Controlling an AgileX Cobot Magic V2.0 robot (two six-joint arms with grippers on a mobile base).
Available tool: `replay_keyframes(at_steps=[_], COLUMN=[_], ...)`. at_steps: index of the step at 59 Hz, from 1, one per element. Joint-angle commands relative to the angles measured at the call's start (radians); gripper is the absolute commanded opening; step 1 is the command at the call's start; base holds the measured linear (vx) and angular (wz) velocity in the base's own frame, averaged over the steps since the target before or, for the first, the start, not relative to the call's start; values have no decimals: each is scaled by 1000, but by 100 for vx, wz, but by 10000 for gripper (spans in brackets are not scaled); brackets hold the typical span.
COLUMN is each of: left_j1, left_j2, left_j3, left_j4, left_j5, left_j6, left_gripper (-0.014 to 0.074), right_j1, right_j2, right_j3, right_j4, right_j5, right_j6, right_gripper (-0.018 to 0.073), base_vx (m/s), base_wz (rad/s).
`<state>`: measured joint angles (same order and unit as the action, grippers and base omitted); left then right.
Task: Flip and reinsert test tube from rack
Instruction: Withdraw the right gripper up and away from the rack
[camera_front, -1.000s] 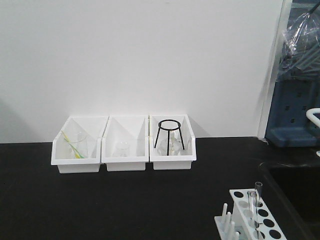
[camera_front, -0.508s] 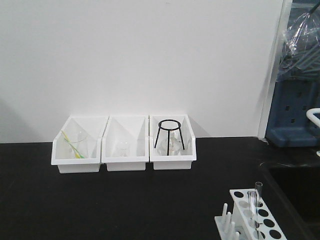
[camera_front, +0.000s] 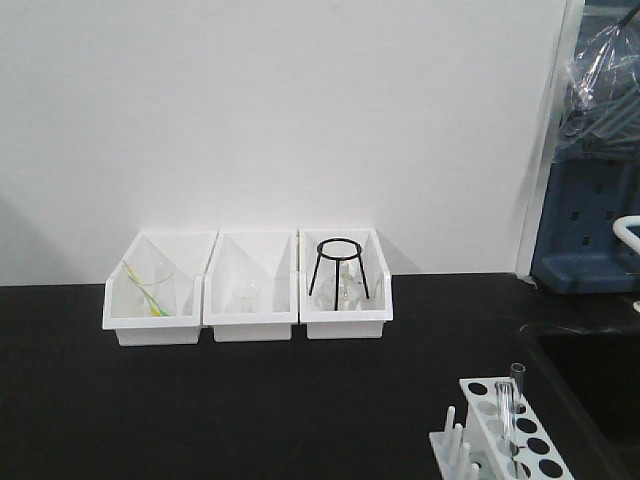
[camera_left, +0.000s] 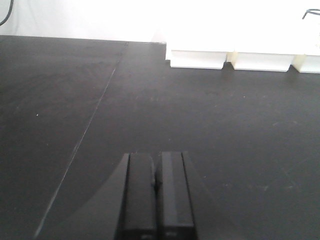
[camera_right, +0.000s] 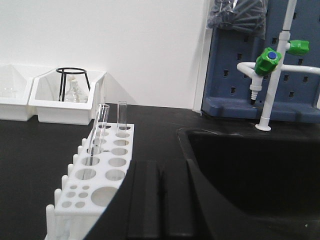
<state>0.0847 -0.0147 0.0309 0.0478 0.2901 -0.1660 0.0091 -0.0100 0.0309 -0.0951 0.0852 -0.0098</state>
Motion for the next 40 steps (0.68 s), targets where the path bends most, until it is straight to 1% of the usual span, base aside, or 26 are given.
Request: replay_keyframes(at_steps=[1,40], left_j1=[-5,-5], left_j2=[-12,-12], left_j3=[1,1], left_j4=[-4,-4], left_j5=[-87,-88], left_j6=[0,0], left_gripper=[-6,-6], right_j1=[3,2], right_j2=[-7,-7], right_j3=[1,1], right_j4=[28,28], right_j5=[-85,-78], right_j6=[-42,-43], right_gripper=[-12,-12], base_vx=[0,0], base_wz=[0,0])
